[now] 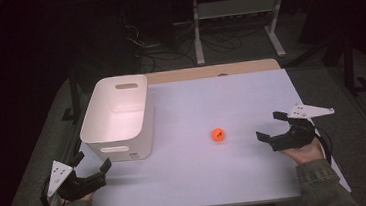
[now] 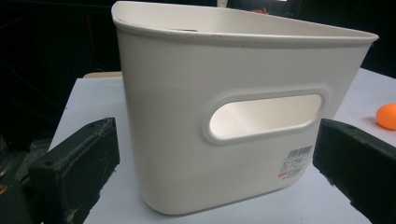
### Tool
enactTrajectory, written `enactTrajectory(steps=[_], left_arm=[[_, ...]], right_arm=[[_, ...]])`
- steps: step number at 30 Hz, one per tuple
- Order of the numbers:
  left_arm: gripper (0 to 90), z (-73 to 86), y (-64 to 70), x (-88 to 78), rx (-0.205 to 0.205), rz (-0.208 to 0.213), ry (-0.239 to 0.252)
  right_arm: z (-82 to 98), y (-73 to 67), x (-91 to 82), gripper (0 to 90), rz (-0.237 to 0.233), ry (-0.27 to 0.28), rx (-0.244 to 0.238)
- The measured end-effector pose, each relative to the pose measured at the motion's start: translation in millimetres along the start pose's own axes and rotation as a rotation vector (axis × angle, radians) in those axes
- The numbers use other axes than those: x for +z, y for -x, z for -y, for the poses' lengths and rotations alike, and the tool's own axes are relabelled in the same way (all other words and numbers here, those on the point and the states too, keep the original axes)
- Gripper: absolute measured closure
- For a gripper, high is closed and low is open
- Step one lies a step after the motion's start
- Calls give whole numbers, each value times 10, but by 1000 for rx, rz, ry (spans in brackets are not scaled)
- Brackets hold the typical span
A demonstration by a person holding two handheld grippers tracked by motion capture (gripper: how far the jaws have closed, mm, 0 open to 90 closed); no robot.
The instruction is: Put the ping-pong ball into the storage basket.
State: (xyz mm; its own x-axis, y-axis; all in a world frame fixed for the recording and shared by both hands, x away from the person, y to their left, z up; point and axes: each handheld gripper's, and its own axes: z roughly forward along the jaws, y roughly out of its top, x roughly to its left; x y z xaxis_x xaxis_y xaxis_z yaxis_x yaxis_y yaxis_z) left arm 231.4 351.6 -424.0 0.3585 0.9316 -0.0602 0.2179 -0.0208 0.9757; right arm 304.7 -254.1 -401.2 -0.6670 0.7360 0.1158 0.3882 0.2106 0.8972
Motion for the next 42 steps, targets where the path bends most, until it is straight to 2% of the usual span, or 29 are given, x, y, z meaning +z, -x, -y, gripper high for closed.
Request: enactTrajectory(steps=[11,21,42], left_arm=[[0,7,-6,8,-8,-4,-7],[0,2,3,31,-6,4,-7],[0,3,6,40,-6,1,-16]], right_arm=[[4,-13,-22,0,-1,6,1],[-19,-50,7,0,0,-30,-12],[-227,-55,132,0,-34,-70,-54]])
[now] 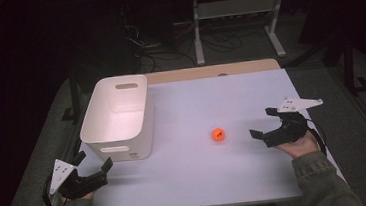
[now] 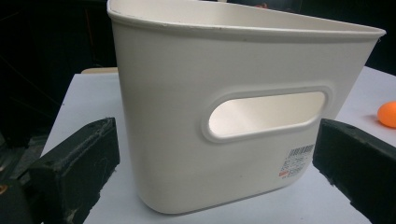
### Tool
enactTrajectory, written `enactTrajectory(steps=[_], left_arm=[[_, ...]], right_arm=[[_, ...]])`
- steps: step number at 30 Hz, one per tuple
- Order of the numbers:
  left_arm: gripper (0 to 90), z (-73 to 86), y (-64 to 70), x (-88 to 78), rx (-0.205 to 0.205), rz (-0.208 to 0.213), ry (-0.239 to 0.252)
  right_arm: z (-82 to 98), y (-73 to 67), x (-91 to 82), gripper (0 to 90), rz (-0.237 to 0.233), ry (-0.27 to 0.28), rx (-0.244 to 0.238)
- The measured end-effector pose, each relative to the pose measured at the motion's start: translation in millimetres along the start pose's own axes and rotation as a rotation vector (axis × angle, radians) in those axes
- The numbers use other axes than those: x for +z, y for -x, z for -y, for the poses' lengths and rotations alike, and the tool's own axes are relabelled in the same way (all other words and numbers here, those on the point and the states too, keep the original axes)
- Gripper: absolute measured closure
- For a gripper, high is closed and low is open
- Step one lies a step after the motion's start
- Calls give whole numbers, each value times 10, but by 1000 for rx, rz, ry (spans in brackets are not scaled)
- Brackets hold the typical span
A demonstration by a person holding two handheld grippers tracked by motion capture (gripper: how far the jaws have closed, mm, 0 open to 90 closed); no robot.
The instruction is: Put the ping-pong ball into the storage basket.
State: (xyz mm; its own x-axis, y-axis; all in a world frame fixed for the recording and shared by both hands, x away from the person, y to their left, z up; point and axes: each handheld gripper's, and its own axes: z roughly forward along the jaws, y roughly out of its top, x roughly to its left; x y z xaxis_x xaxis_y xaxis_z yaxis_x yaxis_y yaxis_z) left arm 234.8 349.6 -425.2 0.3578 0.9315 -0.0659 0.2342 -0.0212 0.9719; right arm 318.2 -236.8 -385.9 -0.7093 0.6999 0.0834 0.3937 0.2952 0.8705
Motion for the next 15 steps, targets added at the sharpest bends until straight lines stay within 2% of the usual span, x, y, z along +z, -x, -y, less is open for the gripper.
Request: enactTrajectory(steps=[15], left_arm=[[0,-3,-1,-3,1,-2,4]], right_arm=[[-117,12,69,0,-22,-20,-19]])
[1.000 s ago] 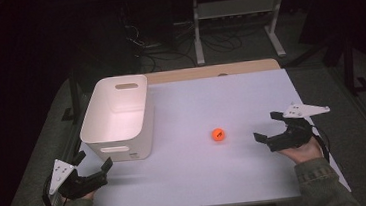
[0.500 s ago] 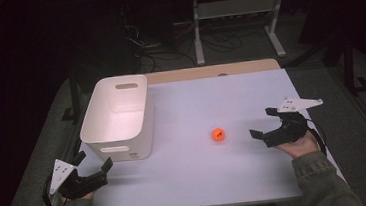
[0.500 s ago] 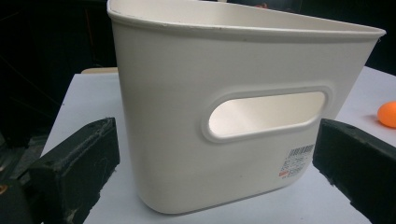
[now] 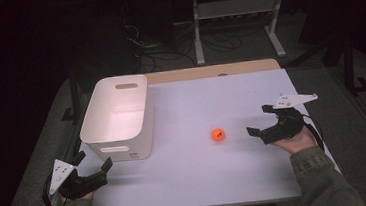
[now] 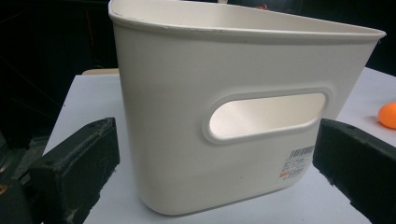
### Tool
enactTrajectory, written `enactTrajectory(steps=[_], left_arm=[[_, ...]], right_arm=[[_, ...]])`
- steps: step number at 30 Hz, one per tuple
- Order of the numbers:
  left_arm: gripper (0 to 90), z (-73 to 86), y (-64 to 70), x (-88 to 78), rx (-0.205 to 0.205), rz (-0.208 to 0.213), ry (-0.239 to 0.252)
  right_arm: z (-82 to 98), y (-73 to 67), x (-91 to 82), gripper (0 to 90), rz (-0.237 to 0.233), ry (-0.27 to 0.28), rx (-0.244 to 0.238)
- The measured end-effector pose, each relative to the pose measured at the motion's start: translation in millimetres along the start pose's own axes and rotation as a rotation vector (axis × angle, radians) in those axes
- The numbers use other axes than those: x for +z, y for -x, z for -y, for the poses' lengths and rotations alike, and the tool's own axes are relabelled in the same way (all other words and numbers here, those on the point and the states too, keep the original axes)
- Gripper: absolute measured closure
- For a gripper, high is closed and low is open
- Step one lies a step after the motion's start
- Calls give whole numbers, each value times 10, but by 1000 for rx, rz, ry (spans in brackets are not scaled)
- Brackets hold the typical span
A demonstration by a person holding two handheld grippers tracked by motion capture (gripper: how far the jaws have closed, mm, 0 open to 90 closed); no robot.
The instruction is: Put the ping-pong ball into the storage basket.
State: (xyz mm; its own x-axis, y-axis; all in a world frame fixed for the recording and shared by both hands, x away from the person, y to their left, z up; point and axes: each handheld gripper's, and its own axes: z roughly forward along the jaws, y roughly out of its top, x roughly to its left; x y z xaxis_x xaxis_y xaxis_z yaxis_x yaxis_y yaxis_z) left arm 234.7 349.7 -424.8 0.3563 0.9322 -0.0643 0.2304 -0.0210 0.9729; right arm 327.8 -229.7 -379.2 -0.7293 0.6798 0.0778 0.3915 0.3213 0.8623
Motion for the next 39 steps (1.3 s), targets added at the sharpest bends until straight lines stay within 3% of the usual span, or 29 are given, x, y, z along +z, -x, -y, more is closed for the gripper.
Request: enactTrajectory(steps=[39], left_arm=[[0,-7,-7,-16,-2,-2,14]], right_arm=[[-338,54,292,0,-23,-46,-53]])
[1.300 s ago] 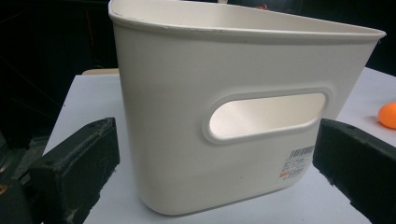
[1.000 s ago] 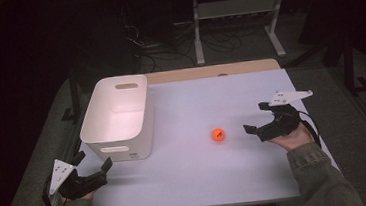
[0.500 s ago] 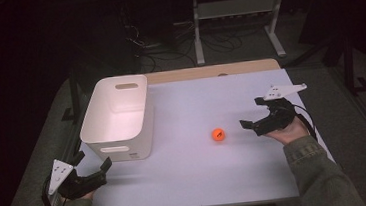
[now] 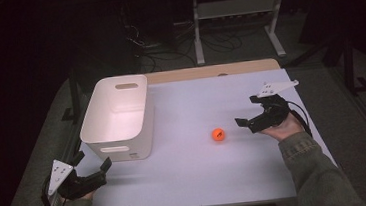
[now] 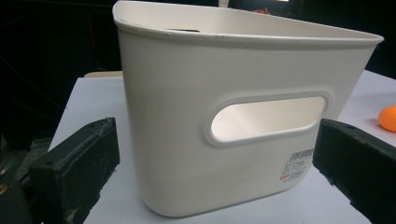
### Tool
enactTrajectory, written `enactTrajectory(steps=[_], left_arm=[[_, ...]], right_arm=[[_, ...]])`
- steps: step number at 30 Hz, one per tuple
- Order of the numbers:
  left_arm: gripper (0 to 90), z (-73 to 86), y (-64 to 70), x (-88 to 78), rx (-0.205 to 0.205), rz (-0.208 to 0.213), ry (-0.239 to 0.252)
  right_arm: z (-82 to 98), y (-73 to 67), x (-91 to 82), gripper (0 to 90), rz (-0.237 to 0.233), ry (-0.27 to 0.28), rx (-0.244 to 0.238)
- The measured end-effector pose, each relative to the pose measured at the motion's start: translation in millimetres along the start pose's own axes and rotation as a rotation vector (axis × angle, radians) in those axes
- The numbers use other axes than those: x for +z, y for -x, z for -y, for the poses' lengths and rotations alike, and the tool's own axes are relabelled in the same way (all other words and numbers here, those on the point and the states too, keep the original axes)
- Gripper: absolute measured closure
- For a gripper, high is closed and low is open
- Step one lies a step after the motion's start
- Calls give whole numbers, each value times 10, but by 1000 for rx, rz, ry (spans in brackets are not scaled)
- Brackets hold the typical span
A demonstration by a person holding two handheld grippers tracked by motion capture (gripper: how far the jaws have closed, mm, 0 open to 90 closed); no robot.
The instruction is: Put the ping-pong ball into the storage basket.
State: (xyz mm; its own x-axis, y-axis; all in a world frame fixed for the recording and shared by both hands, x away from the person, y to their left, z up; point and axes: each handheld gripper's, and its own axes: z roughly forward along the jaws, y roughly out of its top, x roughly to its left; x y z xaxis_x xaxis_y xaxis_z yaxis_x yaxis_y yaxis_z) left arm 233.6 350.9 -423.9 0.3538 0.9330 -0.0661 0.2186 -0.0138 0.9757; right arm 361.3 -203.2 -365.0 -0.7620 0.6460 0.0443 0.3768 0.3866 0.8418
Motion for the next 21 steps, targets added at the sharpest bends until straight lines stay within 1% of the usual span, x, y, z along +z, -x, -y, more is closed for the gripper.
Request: enactTrajectory(steps=[3,4,6,9,11,15,19,21], left_arm=[[0,0,-1,1,1,0,-1],[0,0,-1,2,1,0,-1],[0,0,-1,2,2,0,-1],[0,0,-1,2,1,0,-1],[0,0,-2,3,1,1,-2],[0,0,0,7,4,3,-6],[0,-1,-3,5,3,1,-4],[0,-1,-1,6,5,1,-5]], right_arm=[[-15,4,18,0,-5,-9,-3],[-32,7,37,0,-6,-19,-1],[-54,17,61,0,-2,-38,-13],[-79,25,75,0,0,-44,-13],[-99,33,91,0,-5,-40,-11],[-128,50,152,0,-18,-62,-12],[-151,56,181,0,-35,-62,-11],[-170,58,193,0,-36,-67,-15]])
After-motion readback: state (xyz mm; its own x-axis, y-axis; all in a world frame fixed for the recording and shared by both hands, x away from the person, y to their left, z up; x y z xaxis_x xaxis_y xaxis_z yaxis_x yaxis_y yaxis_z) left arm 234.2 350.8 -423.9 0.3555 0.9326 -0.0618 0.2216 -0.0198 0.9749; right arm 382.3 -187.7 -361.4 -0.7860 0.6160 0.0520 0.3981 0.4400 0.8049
